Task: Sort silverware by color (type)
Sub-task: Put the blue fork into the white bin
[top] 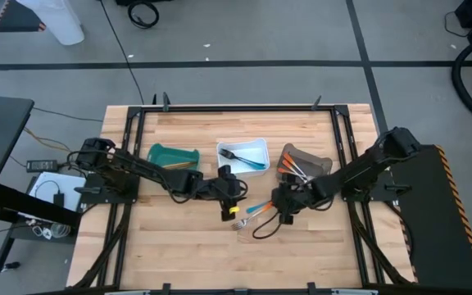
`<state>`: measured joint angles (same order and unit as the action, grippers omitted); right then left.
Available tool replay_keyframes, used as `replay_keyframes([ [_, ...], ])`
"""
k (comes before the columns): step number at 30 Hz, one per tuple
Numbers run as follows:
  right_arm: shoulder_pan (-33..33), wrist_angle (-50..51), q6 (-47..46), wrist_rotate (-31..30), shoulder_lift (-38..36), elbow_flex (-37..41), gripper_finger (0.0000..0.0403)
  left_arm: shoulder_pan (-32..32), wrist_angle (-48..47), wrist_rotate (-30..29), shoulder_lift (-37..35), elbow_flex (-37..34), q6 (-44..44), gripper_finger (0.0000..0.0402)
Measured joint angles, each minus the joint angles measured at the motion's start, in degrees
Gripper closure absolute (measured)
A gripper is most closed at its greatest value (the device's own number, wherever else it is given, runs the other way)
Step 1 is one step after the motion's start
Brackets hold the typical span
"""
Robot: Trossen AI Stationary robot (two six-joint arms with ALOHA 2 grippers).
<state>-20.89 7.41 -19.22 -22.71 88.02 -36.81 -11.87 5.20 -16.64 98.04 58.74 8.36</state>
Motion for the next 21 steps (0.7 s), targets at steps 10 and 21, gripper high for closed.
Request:
replay_keyframes([
  [10,1.0,23.39,-4.51,0.7,0.27,-9.46,0.0204,-0.65,-3.97,0.0,0.0,0.05,-1.22,0.026],
  [21,-6.67,30.7,23.47,-5.9,3.71,-9.74,0.0222,-0.65,-6.22,-0.02,0.0,0.04,-1.51,0.026],
])
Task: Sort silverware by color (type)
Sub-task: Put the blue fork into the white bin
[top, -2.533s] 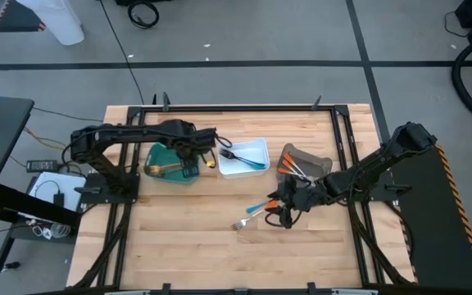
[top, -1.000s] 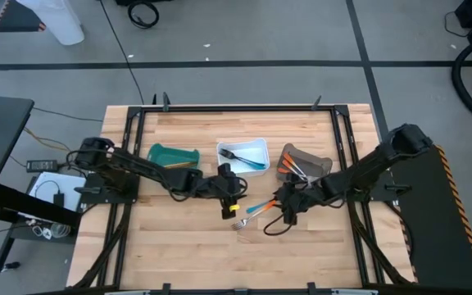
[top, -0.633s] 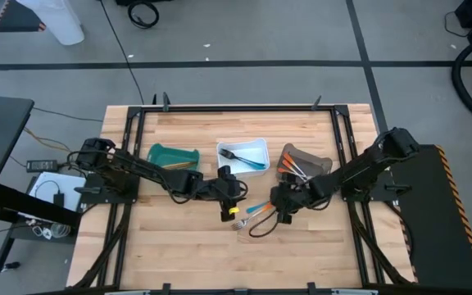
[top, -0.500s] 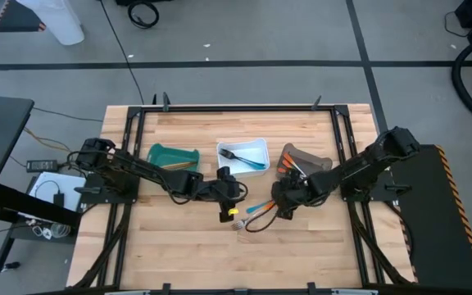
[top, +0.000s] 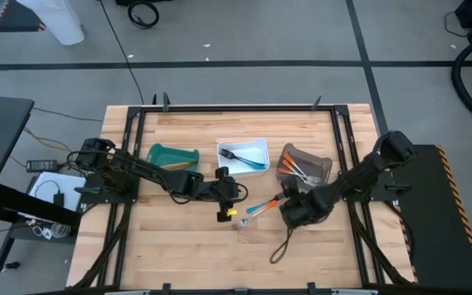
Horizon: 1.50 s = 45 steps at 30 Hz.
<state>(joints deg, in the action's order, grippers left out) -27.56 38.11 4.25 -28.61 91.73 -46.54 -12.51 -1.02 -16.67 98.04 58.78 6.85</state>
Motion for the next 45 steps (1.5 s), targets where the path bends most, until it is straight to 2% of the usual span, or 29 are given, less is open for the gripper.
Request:
replay_keyframes([
  [4,-2.15,-0.07,3.96,-6.67,2.67,-0.02,0.0222,0.0,-0.07,0.0,0.0,0.0,0.0,0.026],
  [8,-2.7,-0.34,6.12,-9.17,6.8,0.02,0.0222,0.0,-0.63,0.0,0.0,0.0,-0.04,0.026],
  [12,-2.9,-0.82,6.13,-14.6,10.32,-0.09,0.0225,0.0,-0.76,0.0,-0.02,0.0,-0.07,0.026],
  [15,-2.83,-1.75,5.97,-15.29,11.25,-0.07,0.0233,0.0,-1.0,0.0,0.0,0.0,-0.07,0.026],
  [20,-2.96,-4.43,5.71,-15.05,11.01,0.04,0.027,0.0,-1.03,0.0,0.0,0.0,1.22,0.026],
  [29,-3.55,-5.74,5.86,-15.45,11.01,0.04,0.0391,0.0,-0.48,0.04,-0.02,0.0,10.32,0.026],
  [35,-3.25,-7.05,6.71,-15.58,11.01,-0.74,0.0387,0.0,0.42,0.02,-0.02,0.0,7.29,0.0258],
  [45,1.1,-0.9,2.27,-3.73,10.06,-8.42,0.0396,0.08,0.3,-0.02,0.33,0.09,1.08,0.0207],
])
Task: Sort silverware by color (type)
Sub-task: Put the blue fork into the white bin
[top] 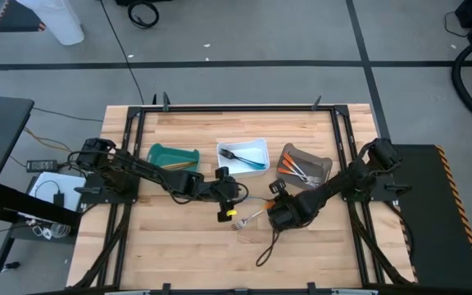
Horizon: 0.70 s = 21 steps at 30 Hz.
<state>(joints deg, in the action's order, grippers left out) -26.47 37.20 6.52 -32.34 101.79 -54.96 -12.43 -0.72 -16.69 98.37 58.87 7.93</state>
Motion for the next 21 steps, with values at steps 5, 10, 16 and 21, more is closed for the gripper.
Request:
replay_keyframes([
  [5,2.71,1.3,-3.42,8.64,-0.21,-4.31,0.0396,0.04,-0.48,-0.03,0.67,0.04,-6.38,0.018],
  [10,5.12,2.48,-6.72,18.23,-0.53,-7.96,0.0396,-0.35,-0.59,-0.04,1.01,0.04,-15.09,0.0185],
  [16,7.17,4.93,-10.03,23.08,-1.24,-12.15,0.0396,0.98,-0.75,3.62,1.01,0.05,-12.83,0.0195],
  [21,8.25,7.85,-11.0,24.38,-1.28,-15.2,0.0396,1.39,-1.82,6.06,1.01,0.07,-11.19,0.0196],
])
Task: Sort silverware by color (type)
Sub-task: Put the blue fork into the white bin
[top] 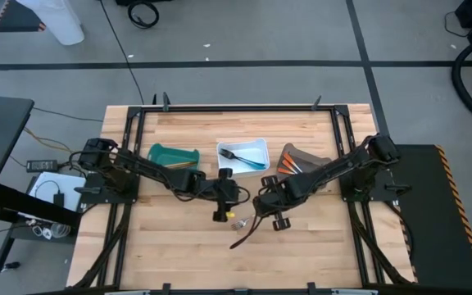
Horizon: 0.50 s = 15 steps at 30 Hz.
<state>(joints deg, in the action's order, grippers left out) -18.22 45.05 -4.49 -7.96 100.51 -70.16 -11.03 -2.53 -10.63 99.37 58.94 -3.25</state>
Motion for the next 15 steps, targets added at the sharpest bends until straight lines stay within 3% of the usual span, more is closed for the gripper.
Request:
replay_keyframes([
  [15,0.31,2.37,1.15,1.89,0.0,-4.53,0.0396,-0.4,-2.98,-0.09,0.0,-0.02,-0.49,0.0196],
])
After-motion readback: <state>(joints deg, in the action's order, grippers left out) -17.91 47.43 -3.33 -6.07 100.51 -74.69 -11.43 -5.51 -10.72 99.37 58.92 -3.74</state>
